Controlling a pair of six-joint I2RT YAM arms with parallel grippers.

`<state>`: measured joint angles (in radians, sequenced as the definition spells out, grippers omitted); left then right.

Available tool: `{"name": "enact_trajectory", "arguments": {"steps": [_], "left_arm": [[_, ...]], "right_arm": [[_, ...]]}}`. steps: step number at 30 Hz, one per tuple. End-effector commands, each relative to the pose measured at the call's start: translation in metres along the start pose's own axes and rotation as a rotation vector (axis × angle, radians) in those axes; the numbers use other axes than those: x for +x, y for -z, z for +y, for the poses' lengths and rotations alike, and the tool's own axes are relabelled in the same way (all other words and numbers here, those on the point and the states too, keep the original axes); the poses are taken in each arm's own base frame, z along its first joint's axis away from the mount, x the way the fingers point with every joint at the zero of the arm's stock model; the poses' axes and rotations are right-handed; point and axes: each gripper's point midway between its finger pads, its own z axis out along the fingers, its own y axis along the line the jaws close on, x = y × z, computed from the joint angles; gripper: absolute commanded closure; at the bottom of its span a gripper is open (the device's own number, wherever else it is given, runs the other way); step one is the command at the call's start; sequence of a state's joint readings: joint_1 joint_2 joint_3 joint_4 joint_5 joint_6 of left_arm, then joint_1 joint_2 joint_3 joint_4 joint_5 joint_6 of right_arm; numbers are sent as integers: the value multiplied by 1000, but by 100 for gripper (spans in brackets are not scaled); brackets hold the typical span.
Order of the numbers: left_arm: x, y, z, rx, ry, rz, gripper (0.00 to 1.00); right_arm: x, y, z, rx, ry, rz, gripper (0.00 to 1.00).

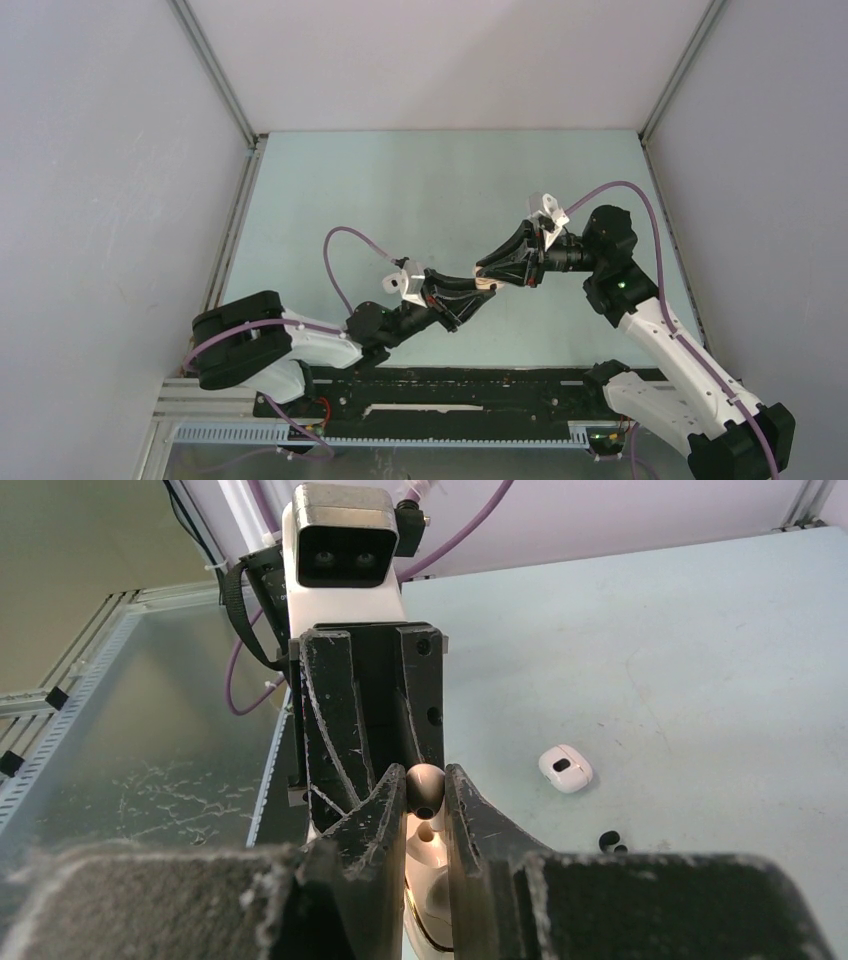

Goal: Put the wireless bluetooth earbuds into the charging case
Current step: Insert the left earbud into the left side groove of the charging case.

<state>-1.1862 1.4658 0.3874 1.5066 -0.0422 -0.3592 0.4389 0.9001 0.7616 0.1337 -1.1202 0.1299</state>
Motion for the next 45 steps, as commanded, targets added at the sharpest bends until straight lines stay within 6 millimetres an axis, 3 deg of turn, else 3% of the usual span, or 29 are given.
{"name": "enact_trajectory", "arguments": {"steps": [1,29,45], "left_arm": [[-42,-9,-13,40,7,-139,100],[-47,-5,-6,0,-9,-157,100],[-53,-3,-9,12,-31,-168,100]], "right_arm": [[-2,-1,-3,12,36,-8,100],[-1,-1,10,-54,5,-15,100],[9,0,-9,35,7,8,95]]}}
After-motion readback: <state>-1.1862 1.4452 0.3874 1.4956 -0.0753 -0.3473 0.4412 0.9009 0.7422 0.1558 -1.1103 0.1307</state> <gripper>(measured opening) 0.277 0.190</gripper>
